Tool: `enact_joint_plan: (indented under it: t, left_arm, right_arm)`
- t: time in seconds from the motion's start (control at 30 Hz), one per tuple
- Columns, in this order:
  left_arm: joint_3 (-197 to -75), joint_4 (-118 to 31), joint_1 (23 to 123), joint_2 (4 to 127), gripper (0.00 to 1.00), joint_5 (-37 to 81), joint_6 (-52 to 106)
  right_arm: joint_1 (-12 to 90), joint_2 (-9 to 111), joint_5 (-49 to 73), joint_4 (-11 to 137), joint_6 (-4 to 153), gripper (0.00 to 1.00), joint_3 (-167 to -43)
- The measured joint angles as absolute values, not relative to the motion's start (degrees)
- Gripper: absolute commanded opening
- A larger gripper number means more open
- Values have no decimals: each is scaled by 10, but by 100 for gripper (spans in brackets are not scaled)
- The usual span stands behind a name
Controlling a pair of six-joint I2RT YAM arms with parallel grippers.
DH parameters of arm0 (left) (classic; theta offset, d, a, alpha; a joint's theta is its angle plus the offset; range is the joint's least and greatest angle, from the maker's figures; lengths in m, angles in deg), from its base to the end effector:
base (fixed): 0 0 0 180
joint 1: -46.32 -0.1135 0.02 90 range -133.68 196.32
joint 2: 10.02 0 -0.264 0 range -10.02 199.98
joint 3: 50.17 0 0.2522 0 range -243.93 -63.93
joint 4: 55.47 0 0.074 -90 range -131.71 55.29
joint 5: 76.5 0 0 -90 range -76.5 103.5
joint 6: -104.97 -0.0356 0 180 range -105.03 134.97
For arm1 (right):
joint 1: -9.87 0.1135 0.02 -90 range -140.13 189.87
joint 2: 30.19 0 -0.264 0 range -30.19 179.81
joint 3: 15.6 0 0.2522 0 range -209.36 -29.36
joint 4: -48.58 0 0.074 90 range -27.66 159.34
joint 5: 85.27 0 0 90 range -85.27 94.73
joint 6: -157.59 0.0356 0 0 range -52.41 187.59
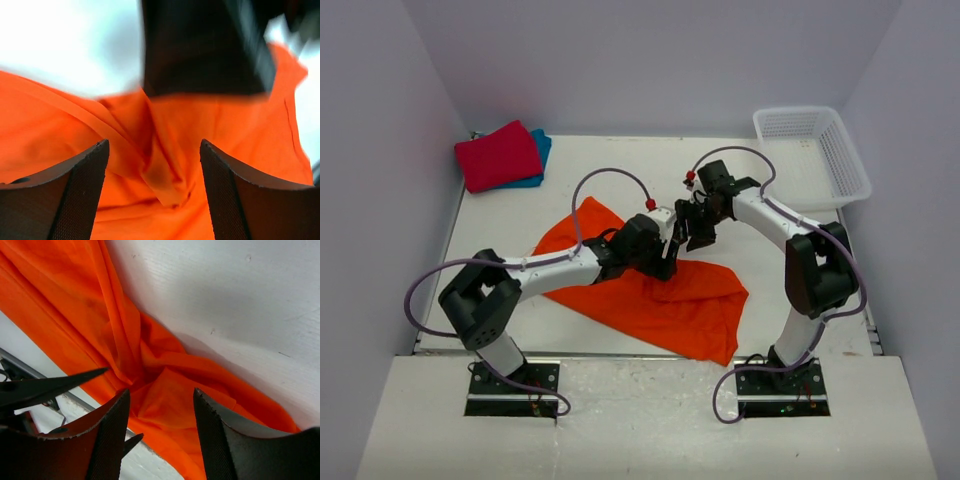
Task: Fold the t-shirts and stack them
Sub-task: Grap the side of the flattened tshirt furthest away from the robot with both arms
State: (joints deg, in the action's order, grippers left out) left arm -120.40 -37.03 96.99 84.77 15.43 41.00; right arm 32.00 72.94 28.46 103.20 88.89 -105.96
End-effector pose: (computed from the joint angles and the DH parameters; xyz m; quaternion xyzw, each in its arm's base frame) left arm 0.2219 -0.2727 0.1970 0.2022 0.8944 -0.2595 0.3031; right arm 0.3345 0.1515 0.2165 -0.0473 0.9593 0.2583 0.1036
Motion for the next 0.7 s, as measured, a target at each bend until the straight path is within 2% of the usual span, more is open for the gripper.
enact_joint_plan:
  t: [0.13,0.27,0.47,0.7]
  left_arm:
    - [-1254,-332,947,832,73,82,417]
    - [-1268,-320,882,821,72,72,425]
    - [-1281,-280,805,827,70,68,425]
    - [-1330,-276,781,895,66,106,425]
  right_arm:
    - [329,729,287,1032,883,53,-1057]
    - [332,729,292,1033,880,52,-1057]
    - [345,729,294,1033,879,51,-1057]
    - [360,736,266,1042,879,51,-1055]
